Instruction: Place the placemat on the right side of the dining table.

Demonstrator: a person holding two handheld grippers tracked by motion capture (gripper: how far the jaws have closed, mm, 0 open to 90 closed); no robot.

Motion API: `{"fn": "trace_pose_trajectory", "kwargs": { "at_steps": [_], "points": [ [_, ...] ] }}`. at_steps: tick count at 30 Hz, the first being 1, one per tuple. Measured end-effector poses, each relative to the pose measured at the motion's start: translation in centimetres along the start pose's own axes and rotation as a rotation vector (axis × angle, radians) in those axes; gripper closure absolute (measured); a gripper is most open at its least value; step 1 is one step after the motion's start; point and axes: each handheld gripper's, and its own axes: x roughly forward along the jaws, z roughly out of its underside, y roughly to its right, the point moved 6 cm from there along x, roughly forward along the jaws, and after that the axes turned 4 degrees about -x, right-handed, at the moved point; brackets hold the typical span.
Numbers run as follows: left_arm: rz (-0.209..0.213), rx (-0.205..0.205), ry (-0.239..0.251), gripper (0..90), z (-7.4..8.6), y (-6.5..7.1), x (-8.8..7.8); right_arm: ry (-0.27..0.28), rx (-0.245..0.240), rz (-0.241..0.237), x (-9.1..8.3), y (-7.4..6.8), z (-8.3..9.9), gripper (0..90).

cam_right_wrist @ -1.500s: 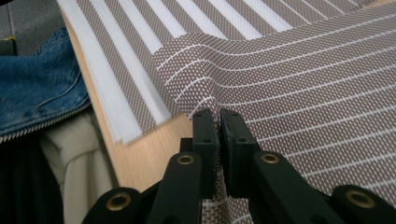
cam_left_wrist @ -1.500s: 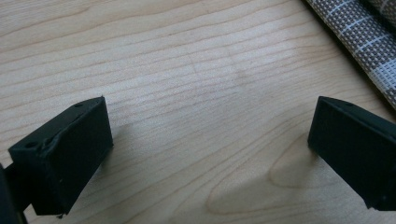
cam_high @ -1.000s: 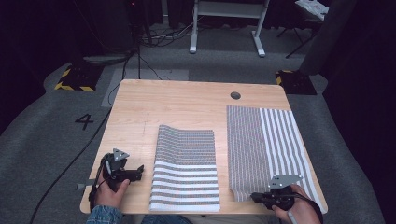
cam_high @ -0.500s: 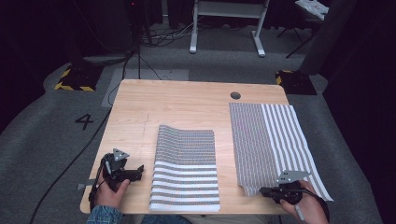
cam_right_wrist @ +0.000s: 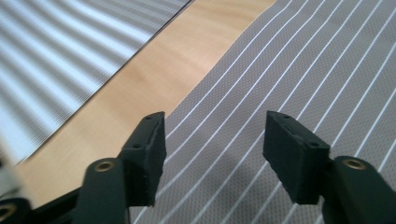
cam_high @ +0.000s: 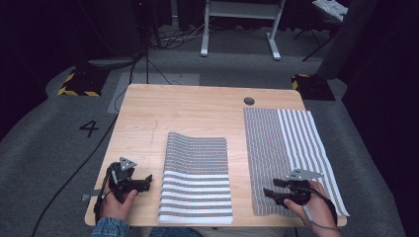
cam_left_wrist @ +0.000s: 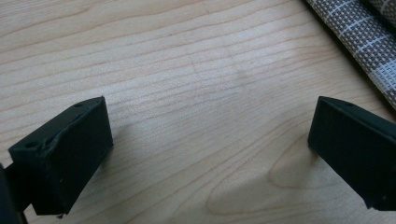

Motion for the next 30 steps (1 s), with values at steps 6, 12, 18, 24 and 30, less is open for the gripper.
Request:
{"fn": "trace_pose_trajectory", "kwargs": {
  "at_steps": [6, 12, 18, 24, 30],
  "points": [
    [-0.002, 0.000, 0.000, 0.0, 0.0, 0.0, 0.0, 0.021, -0.009, 0.061, 3.5, -0.7, -2.5, 36.7],
    [-0.001, 0.001, 0.000, 0.1, 0.0, 0.0, 0.0, -0.056, -0.022, 0.142, 5.8, 0.3, -2.8, 46.0],
    [-0.001, 0.001, 0.000, 0.1, 0.0, 0.0, 0.0, -0.065, -0.016, 0.183, 6.1, 0.5, -2.6, 49.6],
    [-0.001, 0.001, 0.000, 0.0, 0.0, 0.0, 0.0, -0.019, -0.026, 0.174, 6.3, 0.8, -2.6, 56.3],
    [0.000, 0.001, 0.000, 0.1, 0.0, 0.0, 0.0, 0.006, -0.026, 0.164, 6.0, 2.0, -2.4, 77.4]
  ]
}}
